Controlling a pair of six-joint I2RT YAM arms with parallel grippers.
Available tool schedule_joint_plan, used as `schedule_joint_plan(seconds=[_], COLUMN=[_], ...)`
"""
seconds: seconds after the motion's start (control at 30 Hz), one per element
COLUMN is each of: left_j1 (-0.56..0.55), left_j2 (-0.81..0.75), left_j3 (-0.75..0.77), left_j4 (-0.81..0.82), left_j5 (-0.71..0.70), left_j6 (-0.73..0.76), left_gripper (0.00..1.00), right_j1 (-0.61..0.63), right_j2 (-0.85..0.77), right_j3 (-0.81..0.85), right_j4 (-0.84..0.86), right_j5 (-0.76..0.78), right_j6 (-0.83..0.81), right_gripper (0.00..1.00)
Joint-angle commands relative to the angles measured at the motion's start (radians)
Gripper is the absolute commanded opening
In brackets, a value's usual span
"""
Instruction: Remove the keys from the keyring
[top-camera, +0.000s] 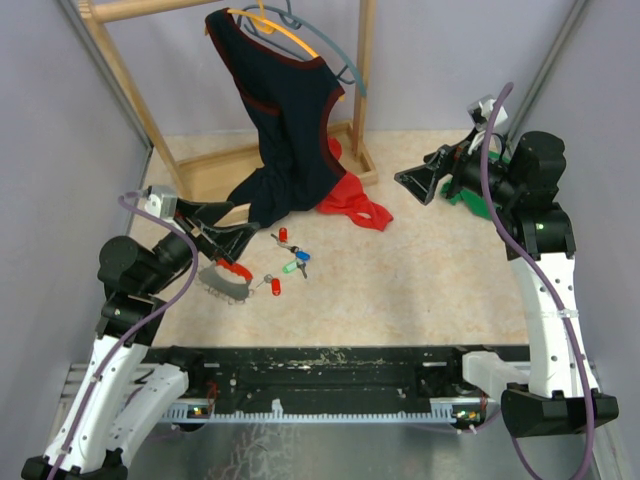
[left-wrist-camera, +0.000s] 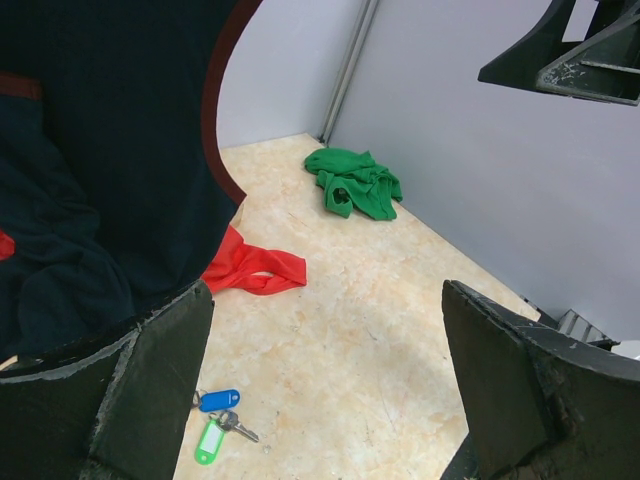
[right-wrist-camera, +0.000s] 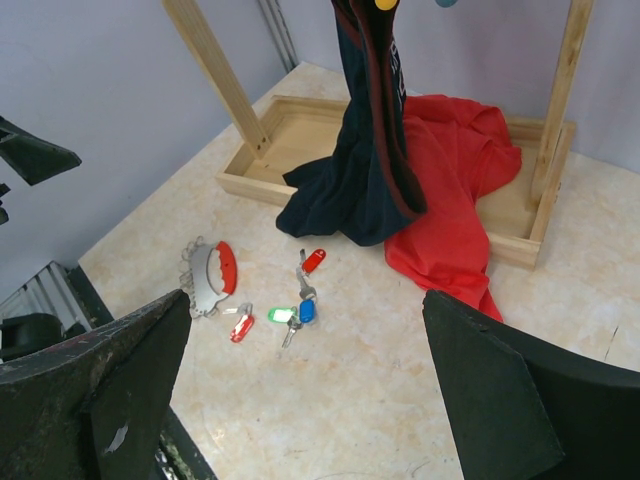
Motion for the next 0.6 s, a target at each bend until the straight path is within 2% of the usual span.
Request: schedule_joint_plan(seconds=[0.0,0.57], left_j1=[0.004,0.003], left_j2=[0.000,-0.035], left_j3=[-0.008,-0.002], left_j4=[0.031,-0.015], left_j5=[0.014,-0.002], left_j6=[0.012,0.042], left_gripper=[1.00,1.00], right_j1=[-0.008,-0.008], right_j2=[-0.026,-0.040], right_j3=[0.030,0.016], right_j4=[0.037,0.043], right_j5=[0.003,0.051], right_j6=[0.009,0.001], right_gripper=[0.99,0.99])
